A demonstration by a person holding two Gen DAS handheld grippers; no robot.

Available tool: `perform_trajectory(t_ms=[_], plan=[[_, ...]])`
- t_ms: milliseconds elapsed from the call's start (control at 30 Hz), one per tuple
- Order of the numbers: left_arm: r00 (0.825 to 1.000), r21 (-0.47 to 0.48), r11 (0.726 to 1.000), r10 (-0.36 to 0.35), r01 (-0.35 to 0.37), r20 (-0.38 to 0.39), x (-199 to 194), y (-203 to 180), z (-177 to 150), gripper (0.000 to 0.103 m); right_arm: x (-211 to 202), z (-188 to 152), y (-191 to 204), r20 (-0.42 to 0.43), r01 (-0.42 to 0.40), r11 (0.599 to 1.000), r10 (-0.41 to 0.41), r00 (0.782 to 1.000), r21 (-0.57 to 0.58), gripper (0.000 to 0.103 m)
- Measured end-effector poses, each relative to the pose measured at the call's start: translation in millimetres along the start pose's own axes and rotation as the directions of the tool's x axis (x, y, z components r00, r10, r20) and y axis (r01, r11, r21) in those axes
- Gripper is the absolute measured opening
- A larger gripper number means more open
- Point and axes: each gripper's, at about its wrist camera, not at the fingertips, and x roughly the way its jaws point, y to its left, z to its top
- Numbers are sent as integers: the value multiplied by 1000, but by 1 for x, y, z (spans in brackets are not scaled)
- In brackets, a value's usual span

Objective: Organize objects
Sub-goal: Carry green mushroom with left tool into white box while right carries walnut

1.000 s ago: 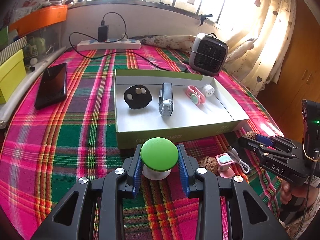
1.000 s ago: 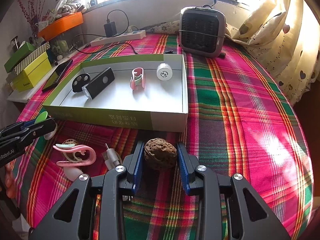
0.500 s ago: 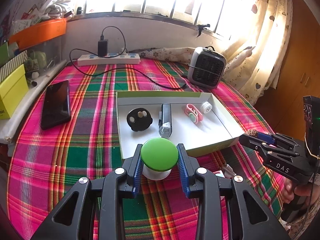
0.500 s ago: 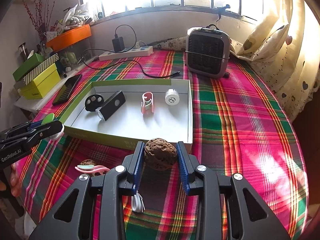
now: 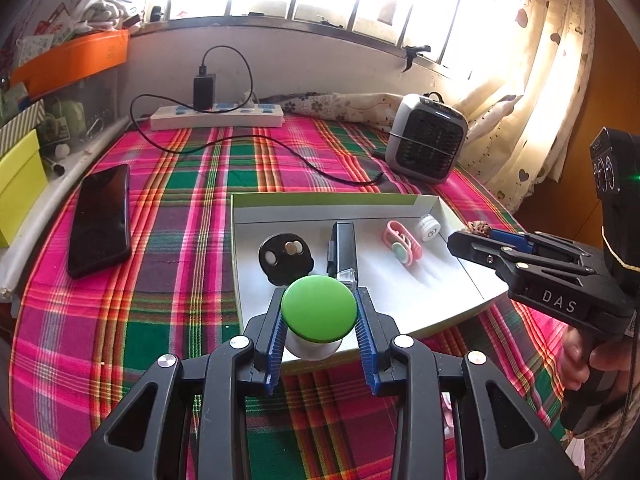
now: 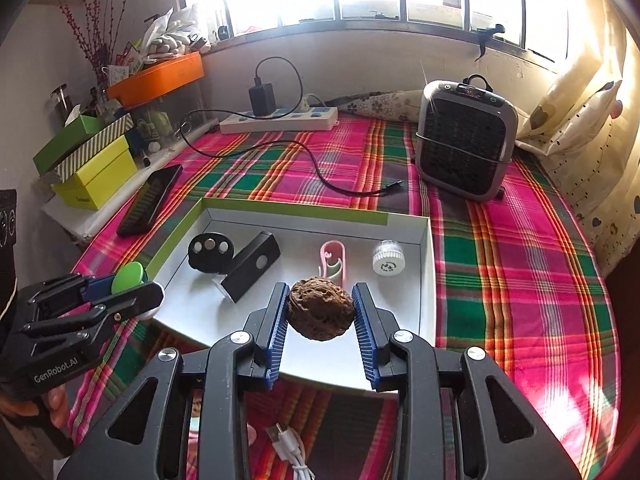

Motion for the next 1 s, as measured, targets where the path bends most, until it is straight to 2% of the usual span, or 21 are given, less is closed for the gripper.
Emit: perform_trajectory(t_ms=[433,767,1000], plan=[[999,0,1000,5,-5,-36,30,5,10,30,56,25,6,-78,0,999,-3,997,-44,33],[999,14,1000,8,-7,-47,45,5,13,30,81,33,13,-121,-24,996,14,993,-87,33],[999,32,999,9,-7,-52,50,1,15,30,87,37,15,-116,-18,994,6,993,-104,33]])
